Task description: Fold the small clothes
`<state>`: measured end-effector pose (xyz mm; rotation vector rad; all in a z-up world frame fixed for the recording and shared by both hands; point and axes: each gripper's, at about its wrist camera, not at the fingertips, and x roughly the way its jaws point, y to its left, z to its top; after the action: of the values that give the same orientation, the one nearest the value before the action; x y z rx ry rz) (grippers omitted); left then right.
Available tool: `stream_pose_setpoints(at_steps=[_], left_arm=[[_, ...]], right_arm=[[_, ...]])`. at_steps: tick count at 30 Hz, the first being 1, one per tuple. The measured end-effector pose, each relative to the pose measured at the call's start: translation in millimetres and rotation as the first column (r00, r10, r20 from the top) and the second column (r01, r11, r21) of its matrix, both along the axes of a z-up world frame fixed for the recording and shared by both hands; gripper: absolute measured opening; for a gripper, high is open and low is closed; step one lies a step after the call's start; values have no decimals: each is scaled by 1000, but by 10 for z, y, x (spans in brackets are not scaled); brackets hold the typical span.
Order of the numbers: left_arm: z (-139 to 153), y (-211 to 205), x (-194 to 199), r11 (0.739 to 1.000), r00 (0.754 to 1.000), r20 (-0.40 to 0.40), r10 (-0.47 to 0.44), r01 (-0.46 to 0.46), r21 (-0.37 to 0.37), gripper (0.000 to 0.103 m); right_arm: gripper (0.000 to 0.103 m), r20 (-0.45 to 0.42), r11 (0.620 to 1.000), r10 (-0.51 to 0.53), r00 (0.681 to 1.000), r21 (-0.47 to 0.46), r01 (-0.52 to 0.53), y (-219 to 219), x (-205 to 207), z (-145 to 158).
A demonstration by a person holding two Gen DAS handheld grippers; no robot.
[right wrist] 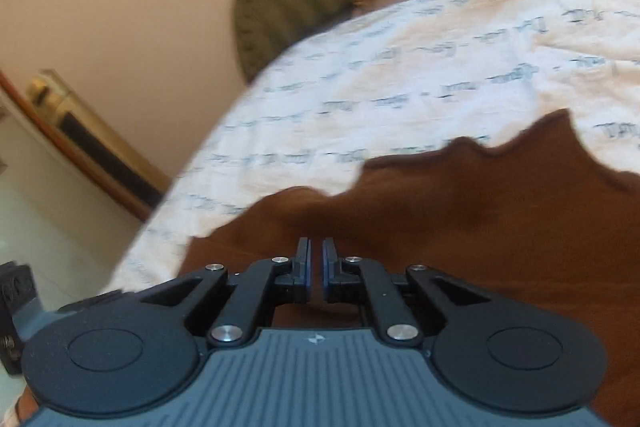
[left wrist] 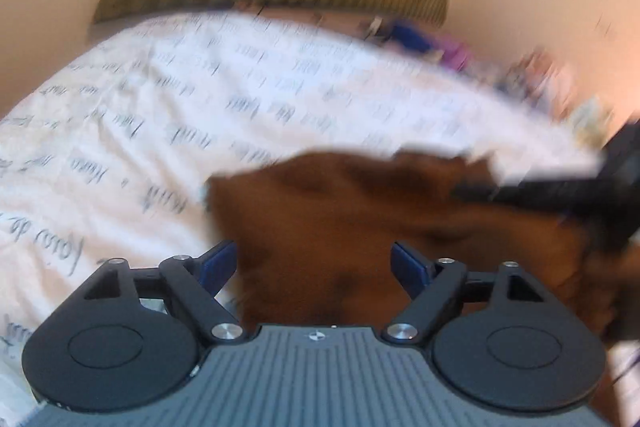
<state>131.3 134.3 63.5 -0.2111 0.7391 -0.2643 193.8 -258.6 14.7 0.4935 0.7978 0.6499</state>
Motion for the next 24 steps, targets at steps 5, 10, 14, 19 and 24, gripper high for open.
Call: stream_pose_setpoints(at_steps=[5,10,14,19,24], left_arm=[[-21,-538,296,987,986,-63,-153,149,-56,94],[-378,-859,679,988,972,-176,-154,152,-29,95],[-372,-741,906,970,956,-239,-172,123,-208,97],[-452,-870,1026,980,959,-225,-171,143,-135,94],[-313,-835,1005,986,965,-220,-145,123,-113,86]], right_arm=[[3,-27,981,111,993,-157,-114,209,-64,-112],[3,35,976,-6,999,-217,13,57,-200,-95],[4,112,948,106,988,-313,-66,250,-597,-48],[3,136,924,129,982,-375,-70,356,-836,-156],[4,137,930,125,983,-362,-68,283,-899,-46]])
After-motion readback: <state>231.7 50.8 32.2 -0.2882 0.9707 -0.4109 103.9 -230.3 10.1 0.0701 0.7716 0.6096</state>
